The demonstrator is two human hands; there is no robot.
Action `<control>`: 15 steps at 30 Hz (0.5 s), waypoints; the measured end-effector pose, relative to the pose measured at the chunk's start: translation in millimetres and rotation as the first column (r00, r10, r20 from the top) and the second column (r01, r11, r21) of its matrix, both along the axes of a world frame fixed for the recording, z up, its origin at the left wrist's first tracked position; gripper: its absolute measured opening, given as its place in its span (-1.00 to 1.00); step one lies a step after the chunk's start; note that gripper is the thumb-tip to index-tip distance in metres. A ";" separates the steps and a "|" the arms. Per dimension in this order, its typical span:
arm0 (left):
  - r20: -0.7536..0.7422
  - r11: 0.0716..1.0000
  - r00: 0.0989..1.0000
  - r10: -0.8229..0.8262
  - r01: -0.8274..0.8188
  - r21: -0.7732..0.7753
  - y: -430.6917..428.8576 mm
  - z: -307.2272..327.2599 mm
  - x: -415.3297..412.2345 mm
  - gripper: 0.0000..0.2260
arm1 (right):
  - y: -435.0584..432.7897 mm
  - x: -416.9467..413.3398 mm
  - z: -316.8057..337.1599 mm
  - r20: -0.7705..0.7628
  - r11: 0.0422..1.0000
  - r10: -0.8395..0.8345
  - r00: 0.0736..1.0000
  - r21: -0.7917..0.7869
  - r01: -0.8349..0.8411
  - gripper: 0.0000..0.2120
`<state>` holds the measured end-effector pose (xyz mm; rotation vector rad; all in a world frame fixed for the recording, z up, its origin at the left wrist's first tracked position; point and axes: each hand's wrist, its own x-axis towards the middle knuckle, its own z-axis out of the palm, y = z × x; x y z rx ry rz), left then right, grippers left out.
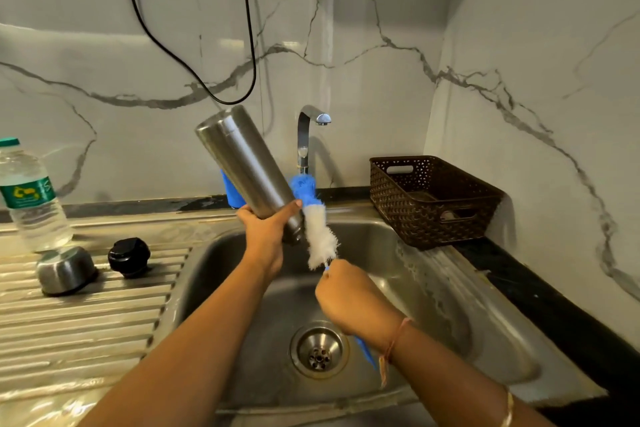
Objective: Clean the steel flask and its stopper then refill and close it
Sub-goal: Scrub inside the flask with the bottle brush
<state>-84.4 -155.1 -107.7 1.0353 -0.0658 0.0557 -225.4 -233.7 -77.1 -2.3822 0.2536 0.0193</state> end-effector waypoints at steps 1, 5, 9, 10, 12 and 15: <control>-0.015 0.999 1.000 0.007 -0.008 -0.043 1.7 3.2 2.7 -0.43 | -0.1 -2.3 0.4 0.015 1.000 -0.001 1.000 0.011 0.001 -0.85; -0.015 0.992 0.996 -0.093 0.092 -0.091 -1.3 4.7 -2.2 -0.53 | -5.0 21.2 8.8 0.019 0.982 -0.149 0.989 0.124 0.146 -0.72; 0.022 0.997 0.997 -0.071 0.071 -0.022 -6.2 -5.3 -7.2 -0.48 | 0.7 28.2 8.6 -0.014 0.984 -0.103 0.995 0.148 0.104 -0.86; 0.010 1.000 1.000 -0.018 0.018 -0.022 -5.8 -4.6 -5.9 -0.44 | 3.5 23.7 6.4 -0.031 0.989 -0.066 0.997 0.132 0.070 -0.86; -0.032 0.997 0.997 0.070 -0.071 -0.043 -2.9 -1.9 -3.6 -0.33 | 8.3 12.4 3.3 -0.039 0.991 -0.016 0.999 0.133 0.021 -0.72; -0.060 0.997 0.996 0.062 -0.065 -0.046 -1.8 -3.4 -5.0 -0.35 | 2.2 17.5 4.5 0.012 0.991 -0.026 1.000 0.134 0.024 -0.80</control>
